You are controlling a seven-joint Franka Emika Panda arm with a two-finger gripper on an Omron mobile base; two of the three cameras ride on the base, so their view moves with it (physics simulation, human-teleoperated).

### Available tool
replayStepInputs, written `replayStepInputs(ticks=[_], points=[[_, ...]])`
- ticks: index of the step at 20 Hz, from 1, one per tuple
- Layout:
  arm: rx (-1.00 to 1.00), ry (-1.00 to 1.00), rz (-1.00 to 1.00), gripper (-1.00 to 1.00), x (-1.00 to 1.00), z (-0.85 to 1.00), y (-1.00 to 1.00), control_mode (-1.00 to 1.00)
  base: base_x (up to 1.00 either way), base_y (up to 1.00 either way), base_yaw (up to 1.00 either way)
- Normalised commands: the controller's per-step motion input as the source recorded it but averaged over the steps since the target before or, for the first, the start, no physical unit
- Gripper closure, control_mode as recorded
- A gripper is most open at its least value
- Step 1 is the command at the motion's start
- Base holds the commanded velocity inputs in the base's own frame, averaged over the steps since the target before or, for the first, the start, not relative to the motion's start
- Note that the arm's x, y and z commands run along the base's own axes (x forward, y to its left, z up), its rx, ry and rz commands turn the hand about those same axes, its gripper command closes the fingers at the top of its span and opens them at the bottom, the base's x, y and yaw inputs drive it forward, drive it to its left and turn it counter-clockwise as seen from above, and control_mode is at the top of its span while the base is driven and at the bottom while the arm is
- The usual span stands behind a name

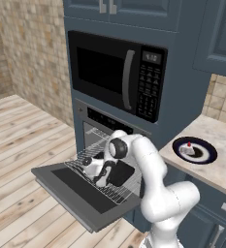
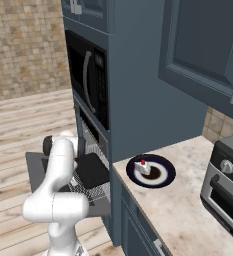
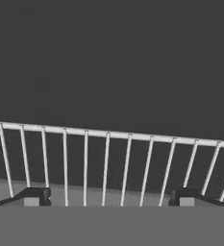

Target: Take the baked cake out of the oven and place it on the plate for cooling. Then close the oven door.

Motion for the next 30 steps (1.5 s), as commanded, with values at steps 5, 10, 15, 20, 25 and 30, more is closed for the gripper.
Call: replayStepInputs(ticks=[5,10,15,20,25,30], points=[[0.0,0.06,0.04,-1.0,0.74,-0.79,0.02,-1.0,0.0,0.0,0.0],[-0.07,0.02,0.01,-1.0,0.58,-0.79,-0.02,-1.0,0.0,0.0,0.0],[-0.17,-0.04,0.05,-1.0,0.39,-0.46,-0.38,-1.0,0.0,0.0,0.0],[-0.08,-0.1,0.1,-1.0,-0.06,-0.03,-0.19,-1.0,0.0,0.0,0.0],[0.0,-0.17,0.16,-1.0,-0.57,0.46,0.16,-1.0,0.0,0.0,0.0],[0.04,-0.02,0.19,-1.0,-0.94,0.94,0.74,-1.0,0.0,0.0,0.0]])
